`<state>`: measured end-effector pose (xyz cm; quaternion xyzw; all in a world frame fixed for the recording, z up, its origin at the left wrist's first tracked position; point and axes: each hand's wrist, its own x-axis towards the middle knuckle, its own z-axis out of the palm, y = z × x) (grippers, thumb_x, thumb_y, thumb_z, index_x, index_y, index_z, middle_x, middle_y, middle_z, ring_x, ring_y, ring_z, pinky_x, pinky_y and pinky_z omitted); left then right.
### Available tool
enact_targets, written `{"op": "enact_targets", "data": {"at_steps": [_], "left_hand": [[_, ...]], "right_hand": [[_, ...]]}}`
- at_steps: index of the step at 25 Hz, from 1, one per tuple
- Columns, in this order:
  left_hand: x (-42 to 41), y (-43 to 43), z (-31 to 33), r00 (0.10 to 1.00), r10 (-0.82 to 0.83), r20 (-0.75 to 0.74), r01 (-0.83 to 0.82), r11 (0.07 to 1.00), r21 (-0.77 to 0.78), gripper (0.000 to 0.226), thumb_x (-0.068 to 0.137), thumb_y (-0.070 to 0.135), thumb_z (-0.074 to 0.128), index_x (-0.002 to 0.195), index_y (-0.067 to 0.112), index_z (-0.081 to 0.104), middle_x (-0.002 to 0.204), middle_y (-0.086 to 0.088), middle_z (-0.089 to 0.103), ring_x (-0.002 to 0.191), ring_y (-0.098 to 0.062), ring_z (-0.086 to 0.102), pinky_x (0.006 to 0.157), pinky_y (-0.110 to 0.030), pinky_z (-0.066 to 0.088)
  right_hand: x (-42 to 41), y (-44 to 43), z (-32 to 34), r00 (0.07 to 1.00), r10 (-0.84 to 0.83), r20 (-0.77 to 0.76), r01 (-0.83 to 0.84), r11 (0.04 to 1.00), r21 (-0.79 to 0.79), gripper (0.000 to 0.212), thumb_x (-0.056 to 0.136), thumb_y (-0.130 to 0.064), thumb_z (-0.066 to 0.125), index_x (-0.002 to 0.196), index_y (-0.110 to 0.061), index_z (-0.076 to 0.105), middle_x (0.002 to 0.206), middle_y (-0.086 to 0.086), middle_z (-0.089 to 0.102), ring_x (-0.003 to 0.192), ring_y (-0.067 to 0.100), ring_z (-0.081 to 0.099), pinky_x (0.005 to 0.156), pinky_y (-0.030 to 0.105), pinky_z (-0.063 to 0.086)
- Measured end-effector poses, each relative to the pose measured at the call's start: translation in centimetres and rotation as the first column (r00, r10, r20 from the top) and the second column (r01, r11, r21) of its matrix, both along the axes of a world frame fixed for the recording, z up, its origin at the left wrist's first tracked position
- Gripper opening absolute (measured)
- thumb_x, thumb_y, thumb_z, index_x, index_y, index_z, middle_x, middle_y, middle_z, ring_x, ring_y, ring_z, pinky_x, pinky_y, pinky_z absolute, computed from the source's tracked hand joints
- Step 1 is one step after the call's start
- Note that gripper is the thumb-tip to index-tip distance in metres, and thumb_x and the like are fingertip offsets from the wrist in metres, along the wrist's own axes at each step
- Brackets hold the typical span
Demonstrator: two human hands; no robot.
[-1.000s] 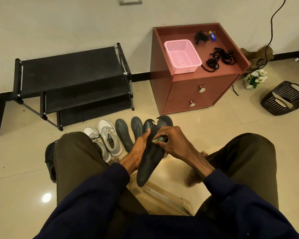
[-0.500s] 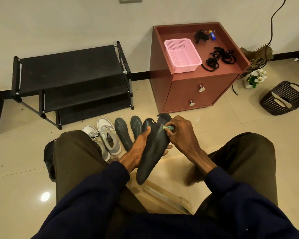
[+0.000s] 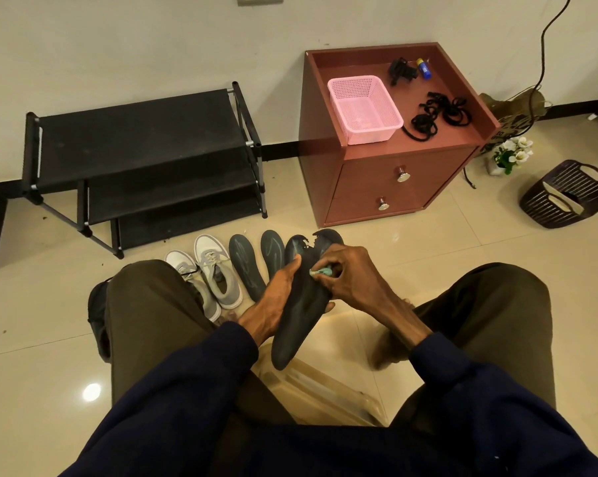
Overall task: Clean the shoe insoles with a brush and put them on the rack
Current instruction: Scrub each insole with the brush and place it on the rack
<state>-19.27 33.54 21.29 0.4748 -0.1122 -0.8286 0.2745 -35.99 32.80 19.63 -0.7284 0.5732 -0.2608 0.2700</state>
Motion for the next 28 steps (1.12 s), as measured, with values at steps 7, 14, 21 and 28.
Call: {"op": "enact_targets", "data": {"at_steps": [7,14,21,28], "left_hand": [[0.1,0.0,-0.1,1.000,-0.010,0.020,0.011,1.000,-0.013,0.053,0.104,0.052,0.043,0.127,0.007,0.061,0.101,-0.020,0.077,0.084,-0.035,0.077,0.076,-0.049,0.061],[0.1,-0.4,-0.8,0.999,-0.027,0.021,0.028,0.999,-0.016,0.052,0.103,0.053,0.043,0.115,0.007,0.064,0.097,-0.021,0.077,0.078,-0.033,0.077,0.066,-0.042,0.065],[0.1,-0.6,-0.9,0.998,-0.056,-0.004,0.056,0.998,-0.006,0.051,0.104,0.053,0.042,0.117,0.008,0.063,0.101,-0.022,0.076,0.081,-0.034,0.077,0.070,-0.044,0.063],[0.3,-0.6,-1.1,0.997,-0.039,-0.065,0.037,0.999,-0.034,0.048,0.105,0.047,0.038,0.128,0.010,0.058,0.104,-0.020,0.076,0.086,-0.036,0.075,0.074,-0.049,0.061]], "right_hand": [[-0.4,-0.2,-0.4,0.995,-0.099,-0.018,0.098,0.995,-0.021,0.011,0.084,-0.014,0.081,0.095,-0.013,0.080,0.094,0.001,0.071,0.079,0.009,0.063,0.073,0.024,0.058],[-0.2,-0.4,-0.6,0.970,-0.233,-0.076,0.226,0.971,-0.082,0.010,0.085,-0.015,0.080,0.094,-0.011,0.078,0.093,0.004,0.070,0.078,0.012,0.061,0.072,0.014,0.049],[-0.1,-0.5,-0.4,0.968,-0.246,0.053,0.249,0.967,-0.055,0.007,0.084,-0.011,0.081,0.091,-0.013,0.079,0.090,-0.001,0.070,0.077,0.006,0.063,0.071,0.020,0.056],[0.3,-0.5,-0.2,0.993,-0.113,0.030,0.115,0.991,-0.074,0.011,0.084,-0.011,0.081,0.094,-0.014,0.079,0.091,-0.001,0.070,0.078,0.006,0.062,0.073,0.020,0.055]]}}
